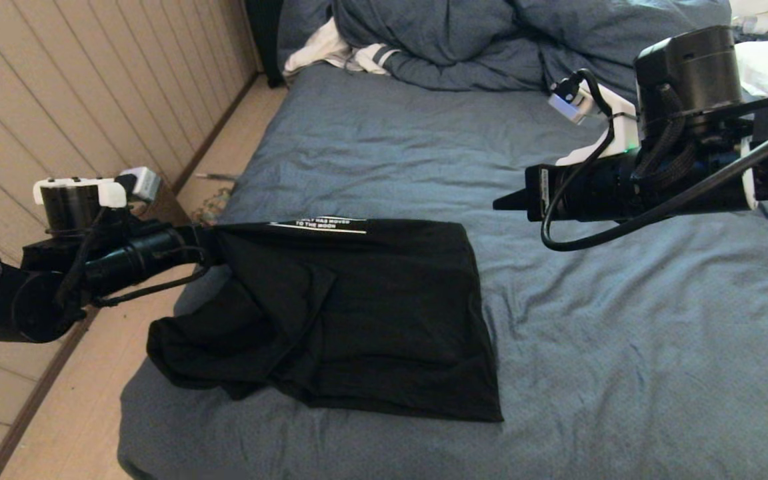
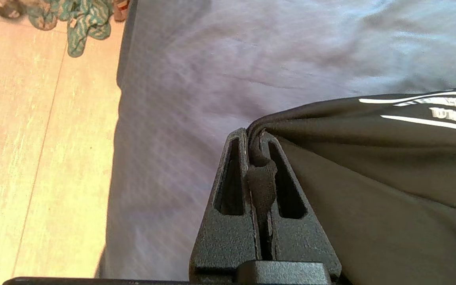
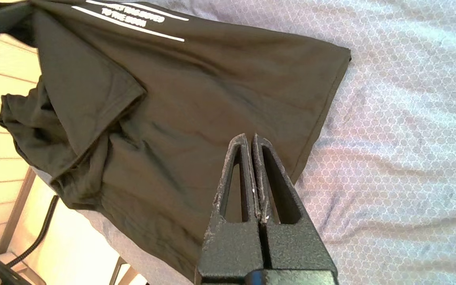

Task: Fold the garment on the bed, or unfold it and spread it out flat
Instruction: Unford the black T-shirt

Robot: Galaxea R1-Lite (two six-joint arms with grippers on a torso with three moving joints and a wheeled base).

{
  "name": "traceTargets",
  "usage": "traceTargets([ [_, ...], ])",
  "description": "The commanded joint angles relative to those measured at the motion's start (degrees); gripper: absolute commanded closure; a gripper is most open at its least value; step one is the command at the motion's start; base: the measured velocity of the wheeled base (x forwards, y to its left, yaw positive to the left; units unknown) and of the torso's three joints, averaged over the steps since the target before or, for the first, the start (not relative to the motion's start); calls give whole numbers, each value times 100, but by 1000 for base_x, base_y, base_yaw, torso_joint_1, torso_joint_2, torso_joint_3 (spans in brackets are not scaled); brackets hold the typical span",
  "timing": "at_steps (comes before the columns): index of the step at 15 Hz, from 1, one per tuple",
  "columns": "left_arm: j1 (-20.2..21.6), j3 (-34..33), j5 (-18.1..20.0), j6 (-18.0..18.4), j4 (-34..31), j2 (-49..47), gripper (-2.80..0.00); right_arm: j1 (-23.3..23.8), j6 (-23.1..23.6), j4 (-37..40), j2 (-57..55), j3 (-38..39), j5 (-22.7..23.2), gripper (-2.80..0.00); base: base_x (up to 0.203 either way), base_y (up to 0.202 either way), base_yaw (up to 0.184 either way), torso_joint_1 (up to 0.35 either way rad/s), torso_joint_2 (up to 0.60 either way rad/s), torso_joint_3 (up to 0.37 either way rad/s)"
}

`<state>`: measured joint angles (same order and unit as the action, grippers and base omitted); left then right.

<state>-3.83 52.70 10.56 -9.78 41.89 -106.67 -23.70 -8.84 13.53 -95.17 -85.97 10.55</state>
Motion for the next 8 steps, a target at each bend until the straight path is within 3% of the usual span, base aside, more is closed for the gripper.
traceTargets([
  [1, 47, 208, 20, 54, 155, -572, 0, -3, -4, 9, -10, 19, 5, 0, 0, 0, 0, 0, 0, 0],
  [5, 49, 1022, 30, 141, 161, -999, 0, -3, -4, 9, -54, 10, 8, 0, 0, 0, 0, 0, 0, 0],
  [6, 49, 1168, 13, 142, 62, -1041, -114, -3, -4, 9, -62, 10, 8, 0, 0, 0, 0, 0, 0, 0],
  [7, 48, 1218, 4, 143, -86, -1020, -280, -3, -4, 9, -72, 10, 8, 0, 0, 0, 0, 0, 0, 0],
  [8, 49, 1229, 13, 150, -187, -960, -280, -3, 5, 9, -89, 10, 8, 0, 0, 0, 0, 0, 0, 0],
])
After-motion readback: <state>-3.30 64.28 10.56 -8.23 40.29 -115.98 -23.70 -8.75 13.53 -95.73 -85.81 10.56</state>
